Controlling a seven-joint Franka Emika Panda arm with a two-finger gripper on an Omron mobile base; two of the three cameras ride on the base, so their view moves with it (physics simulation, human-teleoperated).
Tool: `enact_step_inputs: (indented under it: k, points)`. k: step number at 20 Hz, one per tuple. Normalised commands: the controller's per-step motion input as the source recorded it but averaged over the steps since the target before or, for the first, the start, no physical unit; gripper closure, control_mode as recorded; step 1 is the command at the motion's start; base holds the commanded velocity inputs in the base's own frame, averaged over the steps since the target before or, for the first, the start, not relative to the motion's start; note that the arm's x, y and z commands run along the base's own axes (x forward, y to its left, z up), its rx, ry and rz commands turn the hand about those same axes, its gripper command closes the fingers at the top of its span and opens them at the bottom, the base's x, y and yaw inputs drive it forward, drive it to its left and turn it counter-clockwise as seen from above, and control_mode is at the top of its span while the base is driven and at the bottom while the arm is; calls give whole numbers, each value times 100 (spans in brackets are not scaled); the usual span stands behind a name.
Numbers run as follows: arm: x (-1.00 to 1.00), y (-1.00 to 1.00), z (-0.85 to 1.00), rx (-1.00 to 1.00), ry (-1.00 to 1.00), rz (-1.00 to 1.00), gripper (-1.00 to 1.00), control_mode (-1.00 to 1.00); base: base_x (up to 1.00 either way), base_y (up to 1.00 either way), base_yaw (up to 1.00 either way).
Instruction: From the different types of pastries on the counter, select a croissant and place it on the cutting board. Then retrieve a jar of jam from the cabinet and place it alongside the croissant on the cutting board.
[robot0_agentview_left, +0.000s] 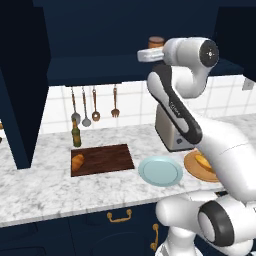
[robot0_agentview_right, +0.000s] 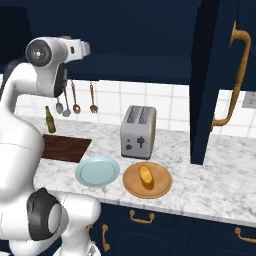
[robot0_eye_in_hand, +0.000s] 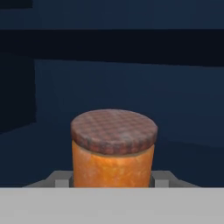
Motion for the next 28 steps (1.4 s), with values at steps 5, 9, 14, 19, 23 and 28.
enact_step_inputs:
  k: [5,9,14,19,23,28]
  points:
    - [-100,-10,10,5,-30,0,100,-100,0,0,0]
    - [-100,-36,33,-1,-10,0,100,-100,0,0,0]
    - [-100,-23,24,-5,-1,2,100,-100,0,0,0]
    - [-100,-1,-7,-9,0,14,100,-100,0,0,0]
    - [-100,3,-28,-7,0,18,100,-100,0,0,0]
    - [-77,50,-89,-3,-10,3,100,-100,0,0,0]
